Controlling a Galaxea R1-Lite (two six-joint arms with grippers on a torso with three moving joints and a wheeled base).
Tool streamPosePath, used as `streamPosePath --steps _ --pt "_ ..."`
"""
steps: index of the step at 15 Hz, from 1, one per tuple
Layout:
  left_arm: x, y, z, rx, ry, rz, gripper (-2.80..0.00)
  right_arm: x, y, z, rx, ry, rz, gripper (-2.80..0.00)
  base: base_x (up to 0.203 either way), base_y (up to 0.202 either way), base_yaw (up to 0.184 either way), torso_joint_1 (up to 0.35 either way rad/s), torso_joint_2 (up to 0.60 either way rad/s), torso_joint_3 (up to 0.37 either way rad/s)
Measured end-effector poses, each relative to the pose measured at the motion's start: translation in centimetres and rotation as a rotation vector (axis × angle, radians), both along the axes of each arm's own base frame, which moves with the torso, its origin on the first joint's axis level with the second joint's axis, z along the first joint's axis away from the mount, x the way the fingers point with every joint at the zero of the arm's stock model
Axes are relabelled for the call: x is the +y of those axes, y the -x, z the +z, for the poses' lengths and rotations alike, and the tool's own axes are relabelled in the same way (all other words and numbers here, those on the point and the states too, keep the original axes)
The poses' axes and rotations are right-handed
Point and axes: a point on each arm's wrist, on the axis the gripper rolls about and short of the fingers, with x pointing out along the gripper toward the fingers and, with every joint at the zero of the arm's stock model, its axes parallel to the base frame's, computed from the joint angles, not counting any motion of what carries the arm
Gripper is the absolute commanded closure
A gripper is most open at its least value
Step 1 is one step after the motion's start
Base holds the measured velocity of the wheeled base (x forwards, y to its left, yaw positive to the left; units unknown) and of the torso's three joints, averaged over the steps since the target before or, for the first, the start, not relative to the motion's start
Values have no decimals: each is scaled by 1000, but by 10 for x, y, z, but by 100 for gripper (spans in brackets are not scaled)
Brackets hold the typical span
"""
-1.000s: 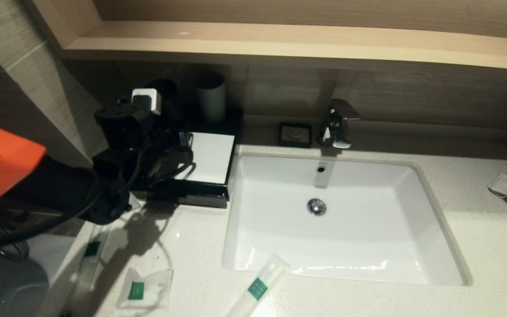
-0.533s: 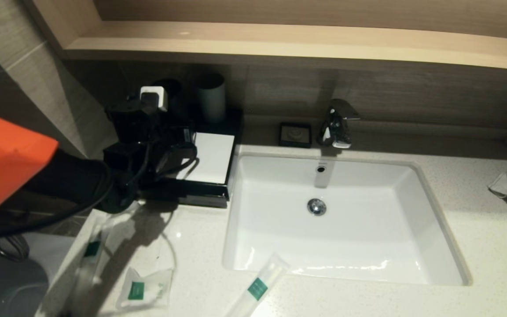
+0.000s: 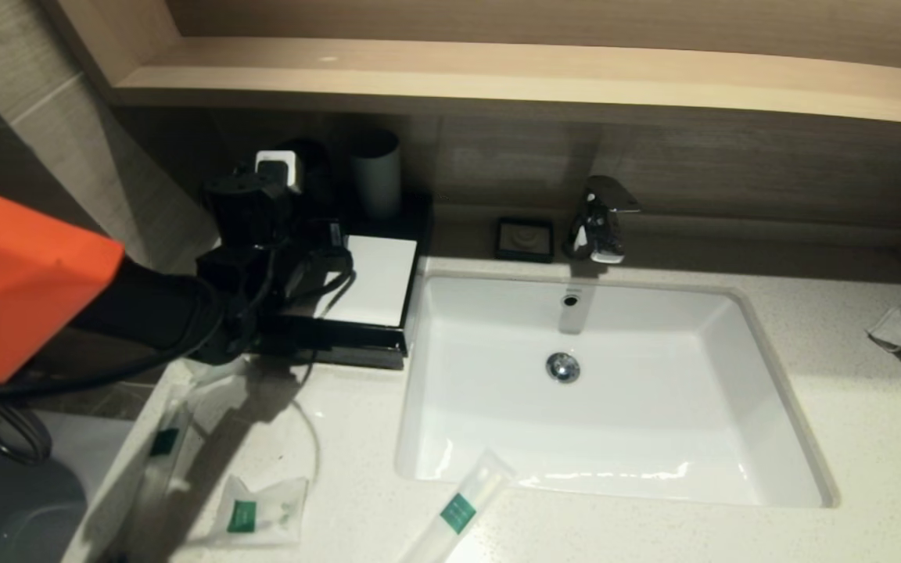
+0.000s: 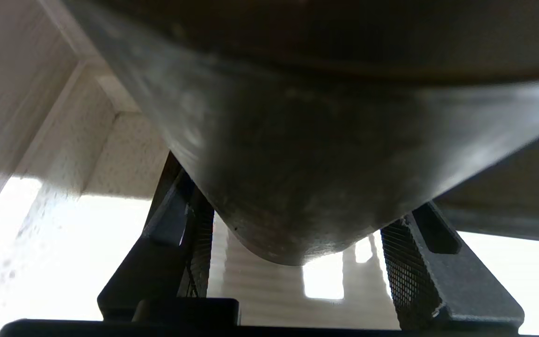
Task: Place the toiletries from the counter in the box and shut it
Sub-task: Place the cup on the storage box
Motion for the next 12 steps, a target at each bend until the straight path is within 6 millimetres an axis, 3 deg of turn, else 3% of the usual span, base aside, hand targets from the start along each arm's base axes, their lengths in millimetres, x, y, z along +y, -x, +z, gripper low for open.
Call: streamPosePath --steps 12 --pt "2 -16 1 -3 0 17 0 0 0 0 0 0 1 0 0 0 0 0 0 0"
